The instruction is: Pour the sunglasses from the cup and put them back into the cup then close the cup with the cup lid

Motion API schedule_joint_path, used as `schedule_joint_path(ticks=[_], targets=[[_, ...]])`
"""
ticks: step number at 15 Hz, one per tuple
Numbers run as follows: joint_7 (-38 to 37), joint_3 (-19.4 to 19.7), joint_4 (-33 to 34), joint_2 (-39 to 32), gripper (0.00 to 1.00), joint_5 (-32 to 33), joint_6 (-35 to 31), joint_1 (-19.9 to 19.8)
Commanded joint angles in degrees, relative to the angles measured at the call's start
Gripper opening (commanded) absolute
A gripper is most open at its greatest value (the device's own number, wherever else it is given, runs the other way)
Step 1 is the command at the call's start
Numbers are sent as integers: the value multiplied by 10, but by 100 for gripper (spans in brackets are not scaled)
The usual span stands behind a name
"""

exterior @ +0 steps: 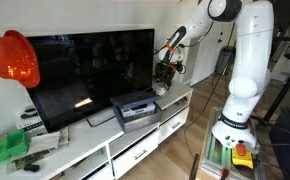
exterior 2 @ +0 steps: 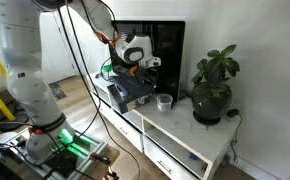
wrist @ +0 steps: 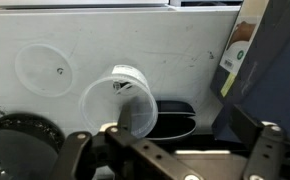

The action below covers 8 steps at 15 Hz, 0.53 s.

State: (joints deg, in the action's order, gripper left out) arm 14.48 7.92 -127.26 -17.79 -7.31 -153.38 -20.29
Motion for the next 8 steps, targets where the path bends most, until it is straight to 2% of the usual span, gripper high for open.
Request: schedule_joint_path(ticks=[1, 5, 8], targets=[[7, 2, 11, -9, 100, -7, 1, -1], [9, -2, 22, -17, 100, -10, 1, -3], [-47, 39, 49, -65, 100, 33, -32, 10]])
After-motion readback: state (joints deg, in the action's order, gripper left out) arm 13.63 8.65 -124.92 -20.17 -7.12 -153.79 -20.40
